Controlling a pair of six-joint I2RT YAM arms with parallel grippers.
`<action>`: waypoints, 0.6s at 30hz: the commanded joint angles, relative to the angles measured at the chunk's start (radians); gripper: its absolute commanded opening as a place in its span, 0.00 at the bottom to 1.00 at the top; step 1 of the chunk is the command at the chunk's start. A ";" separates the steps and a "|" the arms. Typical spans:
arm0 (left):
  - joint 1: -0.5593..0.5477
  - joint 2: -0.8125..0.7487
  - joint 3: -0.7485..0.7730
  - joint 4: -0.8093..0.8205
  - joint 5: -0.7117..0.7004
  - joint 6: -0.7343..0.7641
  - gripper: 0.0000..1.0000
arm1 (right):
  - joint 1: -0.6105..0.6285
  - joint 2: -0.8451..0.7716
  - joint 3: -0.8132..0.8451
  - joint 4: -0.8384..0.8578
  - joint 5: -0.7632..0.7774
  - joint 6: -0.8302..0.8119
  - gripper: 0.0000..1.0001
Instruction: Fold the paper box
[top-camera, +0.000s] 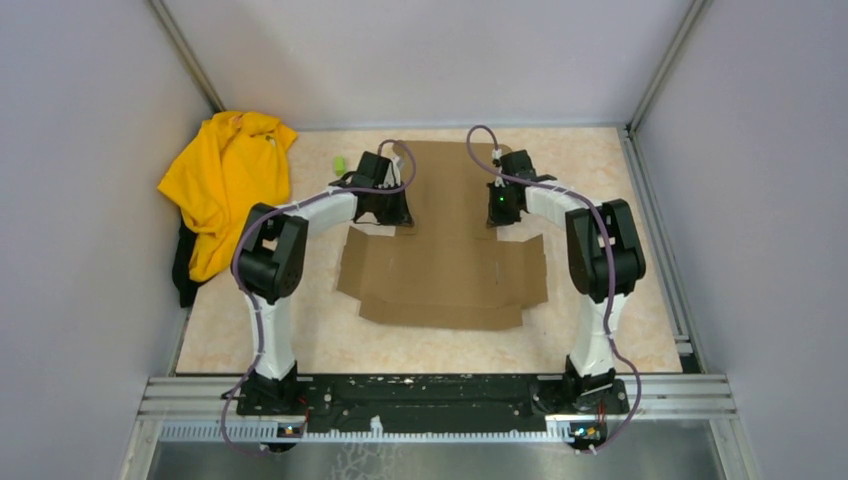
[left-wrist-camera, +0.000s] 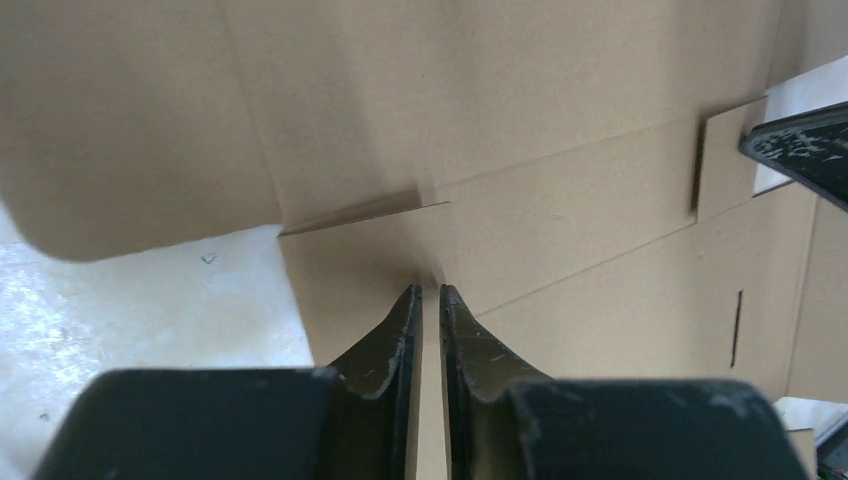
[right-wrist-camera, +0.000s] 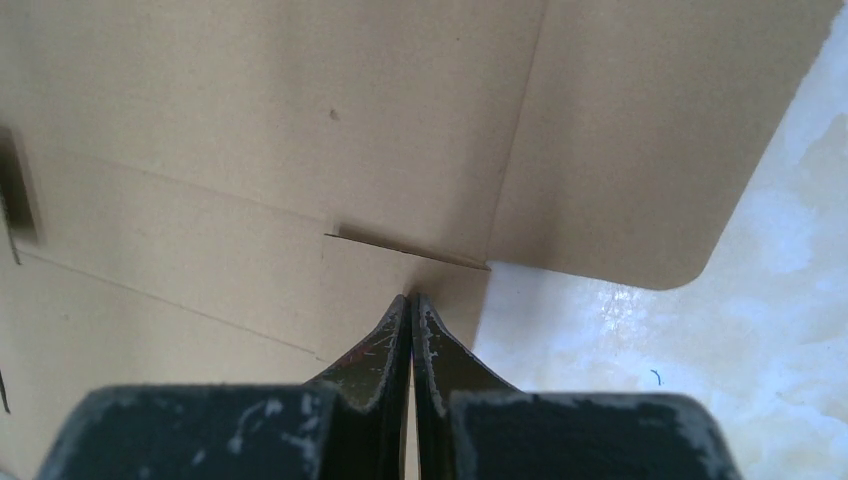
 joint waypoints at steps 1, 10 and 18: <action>-0.027 0.032 -0.009 -0.031 -0.065 0.024 0.18 | 0.030 0.054 0.032 -0.029 0.075 -0.012 0.00; -0.024 0.088 -0.048 -0.003 -0.133 0.018 0.18 | 0.042 0.118 0.047 -0.037 0.163 -0.015 0.00; 0.031 0.189 0.122 -0.036 -0.119 0.037 0.17 | 0.040 0.233 0.243 -0.073 0.156 -0.003 0.00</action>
